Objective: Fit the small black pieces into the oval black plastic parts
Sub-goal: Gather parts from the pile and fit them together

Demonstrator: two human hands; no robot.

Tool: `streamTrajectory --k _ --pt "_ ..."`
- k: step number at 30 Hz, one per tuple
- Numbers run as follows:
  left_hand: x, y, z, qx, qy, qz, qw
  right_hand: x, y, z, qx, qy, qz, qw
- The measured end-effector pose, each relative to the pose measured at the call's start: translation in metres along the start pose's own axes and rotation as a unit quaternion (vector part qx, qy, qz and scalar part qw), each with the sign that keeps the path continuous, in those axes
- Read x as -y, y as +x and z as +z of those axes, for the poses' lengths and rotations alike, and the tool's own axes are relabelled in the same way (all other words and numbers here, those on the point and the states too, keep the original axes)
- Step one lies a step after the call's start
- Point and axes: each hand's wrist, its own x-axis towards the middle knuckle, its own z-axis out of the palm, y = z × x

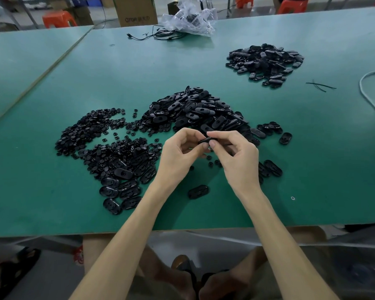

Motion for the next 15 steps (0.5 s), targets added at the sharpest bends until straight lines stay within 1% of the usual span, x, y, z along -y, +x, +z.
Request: streamTrajectory --k 10,15 --pt "-0.0004 -0.0004 -0.0002 -0.005 0.002 -0.002 1.000 -0.0002 -0.0003 0.0005 0.005 -0.006 -0.006 1.000" --pt "-0.0006 -0.0007 0.0004 -0.005 0.013 -0.008 1.000 0.0009 -0.0014 0.0018 0.013 -0.034 -0.029 0.999"
